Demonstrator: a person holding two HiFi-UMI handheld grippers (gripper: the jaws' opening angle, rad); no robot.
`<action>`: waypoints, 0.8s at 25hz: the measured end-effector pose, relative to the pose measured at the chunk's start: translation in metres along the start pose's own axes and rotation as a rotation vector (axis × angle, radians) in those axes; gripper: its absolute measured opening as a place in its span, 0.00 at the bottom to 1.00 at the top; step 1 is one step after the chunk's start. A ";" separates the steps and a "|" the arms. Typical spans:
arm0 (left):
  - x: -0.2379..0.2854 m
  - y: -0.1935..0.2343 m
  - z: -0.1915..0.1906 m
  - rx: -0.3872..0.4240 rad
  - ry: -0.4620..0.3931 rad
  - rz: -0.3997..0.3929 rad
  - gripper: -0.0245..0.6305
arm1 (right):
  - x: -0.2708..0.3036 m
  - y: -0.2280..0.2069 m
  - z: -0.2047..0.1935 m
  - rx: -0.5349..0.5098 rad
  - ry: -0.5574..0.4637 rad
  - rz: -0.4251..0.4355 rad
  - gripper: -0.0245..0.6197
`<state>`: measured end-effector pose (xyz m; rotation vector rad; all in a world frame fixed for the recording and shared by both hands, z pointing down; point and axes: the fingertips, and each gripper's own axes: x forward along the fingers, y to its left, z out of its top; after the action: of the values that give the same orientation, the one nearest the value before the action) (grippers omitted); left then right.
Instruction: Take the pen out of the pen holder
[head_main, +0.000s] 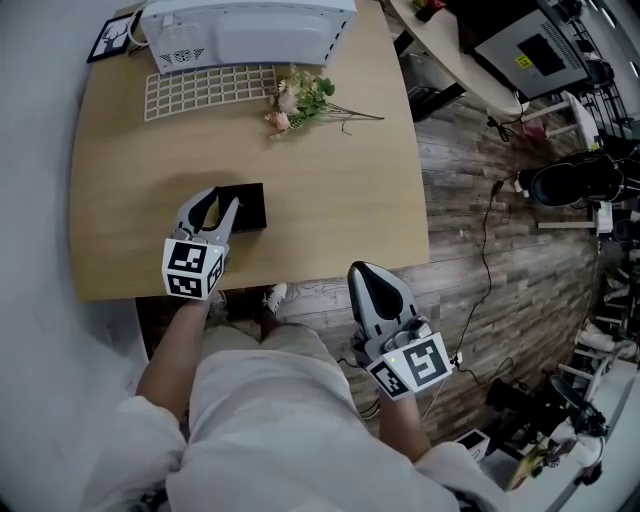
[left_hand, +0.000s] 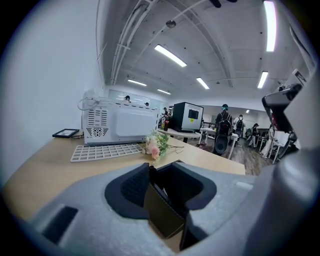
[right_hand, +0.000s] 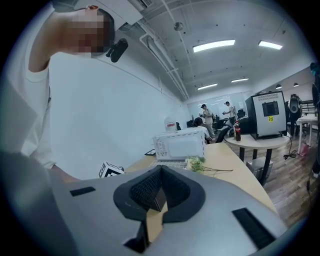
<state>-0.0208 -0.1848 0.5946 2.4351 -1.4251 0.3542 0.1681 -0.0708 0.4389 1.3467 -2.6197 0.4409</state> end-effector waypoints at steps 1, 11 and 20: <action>0.003 -0.002 0.000 0.008 0.003 0.001 0.26 | 0.001 -0.002 -0.001 0.002 0.001 0.008 0.04; 0.010 -0.007 -0.001 0.024 0.042 0.006 0.16 | -0.006 -0.015 0.002 0.011 -0.031 0.030 0.04; 0.017 -0.018 -0.005 0.028 0.084 -0.011 0.14 | -0.010 -0.026 0.008 0.025 -0.073 0.032 0.04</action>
<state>0.0027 -0.1878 0.6029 2.4191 -1.3804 0.4712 0.1953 -0.0802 0.4337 1.3547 -2.7074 0.4391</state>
